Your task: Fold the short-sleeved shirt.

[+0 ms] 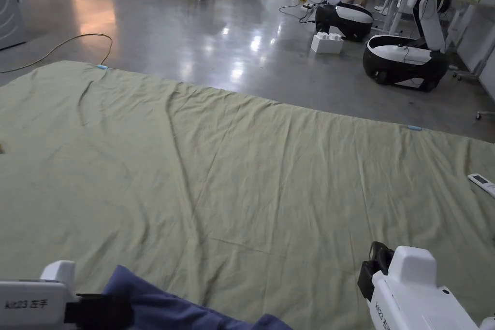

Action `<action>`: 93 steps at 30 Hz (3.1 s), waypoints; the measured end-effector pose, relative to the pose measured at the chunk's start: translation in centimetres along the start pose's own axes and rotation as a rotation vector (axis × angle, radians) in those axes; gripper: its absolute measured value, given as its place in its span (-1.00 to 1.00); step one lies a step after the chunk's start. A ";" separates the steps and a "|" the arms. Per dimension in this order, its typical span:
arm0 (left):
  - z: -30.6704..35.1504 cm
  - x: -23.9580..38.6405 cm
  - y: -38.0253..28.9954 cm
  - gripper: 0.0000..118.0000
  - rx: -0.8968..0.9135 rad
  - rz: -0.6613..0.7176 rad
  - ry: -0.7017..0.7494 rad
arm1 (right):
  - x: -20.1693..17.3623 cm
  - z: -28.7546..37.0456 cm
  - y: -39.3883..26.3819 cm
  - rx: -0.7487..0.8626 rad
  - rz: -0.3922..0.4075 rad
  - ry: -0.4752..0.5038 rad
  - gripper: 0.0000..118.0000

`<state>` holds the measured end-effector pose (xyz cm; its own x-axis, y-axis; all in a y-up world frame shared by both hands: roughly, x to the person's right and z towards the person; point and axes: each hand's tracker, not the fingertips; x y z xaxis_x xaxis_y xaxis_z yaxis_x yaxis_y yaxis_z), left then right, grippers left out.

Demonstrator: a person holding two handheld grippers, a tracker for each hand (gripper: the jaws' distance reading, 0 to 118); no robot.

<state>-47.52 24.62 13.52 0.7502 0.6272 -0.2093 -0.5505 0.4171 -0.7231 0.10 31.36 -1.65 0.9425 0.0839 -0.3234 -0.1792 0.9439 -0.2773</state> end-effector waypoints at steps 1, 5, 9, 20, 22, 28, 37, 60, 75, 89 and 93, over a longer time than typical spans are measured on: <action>1.1 0.0 0.4 -0.86 0.006 -0.002 0.029 | -0.1 0.0 0.0 0.000 -0.002 0.004 -0.99; 3.8 0.8 2.1 -0.86 0.044 -0.077 0.226 | -0.4 -0.3 0.2 0.002 -0.006 0.019 -0.99; 4.7 4.7 1.7 -0.86 0.041 -0.198 0.352 | -0.6 -0.6 0.2 0.003 -0.011 0.034 -0.99; 2.1 13.1 -0.3 -0.86 -0.001 -0.254 0.330 | -0.6 -0.8 -0.2 -0.028 -0.032 0.051 -0.99; 1.3 14.9 -1.0 -0.86 -0.017 -0.290 0.313 | -0.4 -0.6 -0.1 -0.026 -0.044 0.052 -0.99; -2.5 18.5 -3.3 -0.85 -0.022 -0.296 0.272 | -0.4 -0.3 0.1 -0.026 -0.042 0.056 -0.99; -12.2 22.4 -7.4 -0.85 -0.080 -0.296 0.252 | -0.3 0.1 -0.2 -0.031 -0.049 0.050 -0.99; -12.5 20.5 -7.8 -0.53 -0.091 -0.209 0.184 | 1.0 0.5 -1.5 -0.057 -0.062 0.025 -0.99; -18.9 20.3 -11.8 -0.79 -0.173 -0.253 0.133 | 1.1 1.4 -1.6 -0.058 -0.043 0.028 -0.99; -5.2 22.3 -4.0 -0.79 0.243 -0.507 0.076 | 0.8 2.7 2.1 0.098 -0.036 0.009 -0.99; -2.9 22.3 -2.0 -0.80 0.493 -0.570 0.259 | 0.8 2.8 3.5 0.167 -0.026 -0.023 -0.99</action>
<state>-28.63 35.82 8.39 0.9931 0.0817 -0.0846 -0.1091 0.9085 -0.4034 1.02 35.60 -0.29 0.9527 0.0641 -0.2969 -0.1069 0.9857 -0.1305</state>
